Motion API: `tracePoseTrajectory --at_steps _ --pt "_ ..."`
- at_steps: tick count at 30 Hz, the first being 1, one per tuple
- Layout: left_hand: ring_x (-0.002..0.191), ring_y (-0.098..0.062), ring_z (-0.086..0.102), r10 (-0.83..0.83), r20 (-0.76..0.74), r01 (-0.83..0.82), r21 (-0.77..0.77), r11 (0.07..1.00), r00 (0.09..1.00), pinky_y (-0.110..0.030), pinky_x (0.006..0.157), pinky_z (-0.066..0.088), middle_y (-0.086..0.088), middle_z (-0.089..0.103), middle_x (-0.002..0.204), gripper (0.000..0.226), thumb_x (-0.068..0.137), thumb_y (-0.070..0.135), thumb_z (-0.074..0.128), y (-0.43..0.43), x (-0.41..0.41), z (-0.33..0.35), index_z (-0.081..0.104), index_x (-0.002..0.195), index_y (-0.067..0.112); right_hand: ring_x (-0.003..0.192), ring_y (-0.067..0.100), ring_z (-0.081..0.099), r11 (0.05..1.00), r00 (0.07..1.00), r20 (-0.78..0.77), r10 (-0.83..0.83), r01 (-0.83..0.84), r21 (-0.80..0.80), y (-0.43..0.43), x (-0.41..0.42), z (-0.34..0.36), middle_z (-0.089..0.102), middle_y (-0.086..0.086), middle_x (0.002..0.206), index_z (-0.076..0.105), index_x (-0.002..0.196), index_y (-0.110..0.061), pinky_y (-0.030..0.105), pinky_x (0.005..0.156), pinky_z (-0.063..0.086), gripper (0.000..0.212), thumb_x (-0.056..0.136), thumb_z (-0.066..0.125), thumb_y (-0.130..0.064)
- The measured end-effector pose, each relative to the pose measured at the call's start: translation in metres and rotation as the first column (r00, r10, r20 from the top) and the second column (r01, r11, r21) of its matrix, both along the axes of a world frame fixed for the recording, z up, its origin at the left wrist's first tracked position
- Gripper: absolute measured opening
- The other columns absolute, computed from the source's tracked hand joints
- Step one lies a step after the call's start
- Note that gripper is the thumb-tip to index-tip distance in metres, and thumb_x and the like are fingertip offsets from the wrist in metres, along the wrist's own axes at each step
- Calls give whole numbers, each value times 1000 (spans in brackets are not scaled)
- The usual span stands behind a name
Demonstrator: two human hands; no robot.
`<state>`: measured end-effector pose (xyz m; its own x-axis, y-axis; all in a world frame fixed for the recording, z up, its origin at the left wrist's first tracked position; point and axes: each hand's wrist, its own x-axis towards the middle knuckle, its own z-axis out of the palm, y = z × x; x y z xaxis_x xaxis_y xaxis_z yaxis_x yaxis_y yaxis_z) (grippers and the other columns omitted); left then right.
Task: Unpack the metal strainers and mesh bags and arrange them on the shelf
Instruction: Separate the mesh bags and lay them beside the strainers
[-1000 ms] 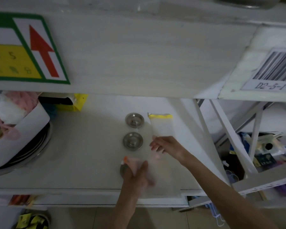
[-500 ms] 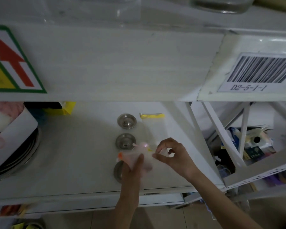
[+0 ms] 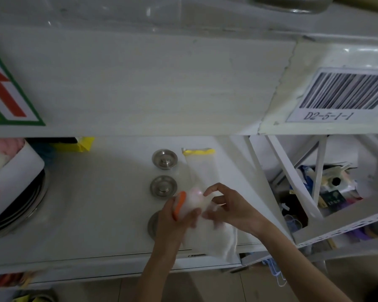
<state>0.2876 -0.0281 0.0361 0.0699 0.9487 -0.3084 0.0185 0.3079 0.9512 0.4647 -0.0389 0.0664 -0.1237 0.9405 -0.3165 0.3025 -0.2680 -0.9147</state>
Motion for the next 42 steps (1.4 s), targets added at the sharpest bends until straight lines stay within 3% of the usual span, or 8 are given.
tracePoseTrajectory --at_steps 5,8,11,15,19,31,36,42 --pt "58 -10 64 81 32 -82 25 996 996 -15 45 49 -6 71 80 48 66 38 84 11 -9 0 67 100 10 50 17 59 992 993 20 -119 118 38 -12 2 -2 75 10 91 46 116 -32 30 48 48 44 87 63 -3" --pt "67 -25 63 190 76 -194 47 980 979 -13 43 49 -16 66 85 22 80 19 78 24 -22 -2 64 92 8 47 18 49 944 950 -42 -310 313 105 -23 5 -18 77 8 89 47 114 -25 23 43 43 43 88 51 9" --pt "56 -9 65 281 110 -291 99 952 953 -15 47 53 -13 65 78 18 78 19 78 34 -43 -4 62 84 13 39 14 46 879 880 22 -474 471 71 -27 2 -56 75 7 94 47 102 -21 21 38 37 42 83 40 16" --pt "51 1 64 309 191 -335 125 934 932 -11 50 54 1 69 66 12 88 4 67 37 -64 -3 62 84 14 77 25 67 852 837 164 -522 521 50 -27 -10 -105 68 4 108 57 100 -33 39 65 60 48 86 39 9" --pt "57 0 67 298 215 -328 121 937 930 -11 54 56 -6 66 78 7 88 7 67 32 -71 -5 63 89 13 87 20 64 838 800 256 -542 539 89 -25 -20 -114 52 0 124 61 120 -23 21 67 55 41 91 45 1" --pt "66 -11 64 183 257 -208 73 975 949 -15 54 55 -8 63 79 5 89 5 65 16 -47 -2 63 92 9 122 28 41 914 711 575 -405 330 236 -23 -12 -109 34 7 142 59 122 -23 41 102 44 48 77 74 -24" --pt "65 -15 64 134 252 -154 61 986 958 -18 50 52 -2 68 75 18 83 22 73 9 -35 0 64 94 11 107 18 56 829 820 192 -540 477 292 -22 -27 -66 58 -6 112 67 94 -27 18 81 45 6 88 66 -28" --pt "60 -14 66 62 176 -74 61 995 982 -18 46 51 -14 68 86 19 95 20 60 -8 -9 3 58 109 8 79 -2 68 916 886 -251 -391 402 -9 -16 -49 -15 76 -9 81 75 84 -18 10 72 48 23 91 60 -34"
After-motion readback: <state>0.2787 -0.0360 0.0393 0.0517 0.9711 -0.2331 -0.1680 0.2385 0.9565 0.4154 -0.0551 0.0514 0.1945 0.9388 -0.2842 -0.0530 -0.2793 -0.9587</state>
